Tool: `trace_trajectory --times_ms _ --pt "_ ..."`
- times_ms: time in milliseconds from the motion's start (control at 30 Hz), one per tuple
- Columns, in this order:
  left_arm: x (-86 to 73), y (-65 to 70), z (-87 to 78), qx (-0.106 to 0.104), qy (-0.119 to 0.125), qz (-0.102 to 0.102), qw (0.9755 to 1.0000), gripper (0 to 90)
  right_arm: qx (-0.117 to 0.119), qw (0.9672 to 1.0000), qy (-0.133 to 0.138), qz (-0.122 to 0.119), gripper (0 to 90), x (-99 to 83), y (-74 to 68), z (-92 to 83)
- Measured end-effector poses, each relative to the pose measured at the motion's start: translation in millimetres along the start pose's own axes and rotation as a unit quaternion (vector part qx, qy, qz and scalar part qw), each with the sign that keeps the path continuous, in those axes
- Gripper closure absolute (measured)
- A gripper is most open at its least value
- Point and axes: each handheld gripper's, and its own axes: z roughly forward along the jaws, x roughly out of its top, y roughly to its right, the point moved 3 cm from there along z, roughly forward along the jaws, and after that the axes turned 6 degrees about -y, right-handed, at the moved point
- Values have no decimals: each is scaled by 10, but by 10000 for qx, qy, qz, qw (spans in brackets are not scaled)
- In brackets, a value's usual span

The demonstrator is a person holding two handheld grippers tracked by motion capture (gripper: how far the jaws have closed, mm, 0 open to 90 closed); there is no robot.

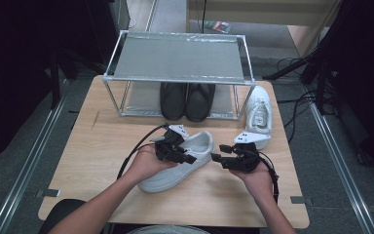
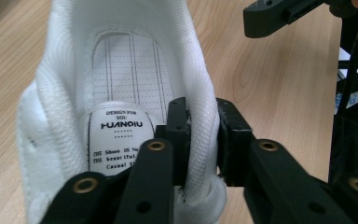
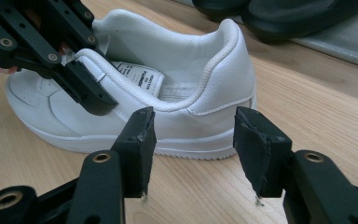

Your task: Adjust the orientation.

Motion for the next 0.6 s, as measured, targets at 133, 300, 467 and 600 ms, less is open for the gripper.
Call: trace_trajectory --times_ms 133,300,467,600 --pt "-13 6 -154 22 182 -186 9997 616 27 10000 28 -28 501 16 -7 1" --pt "-129 53 -422 274 369 -195 9988 596 106 9999 16 -117 528 51 -23 30" --pt "-277 66 -521 383 393 -295 9981 632 210 9996 -1 -188 581 119 -65 91" --pt "-370 68 -575 391 394 -341 9979 716 358 9991 -72 -202 795 186 -104 124"
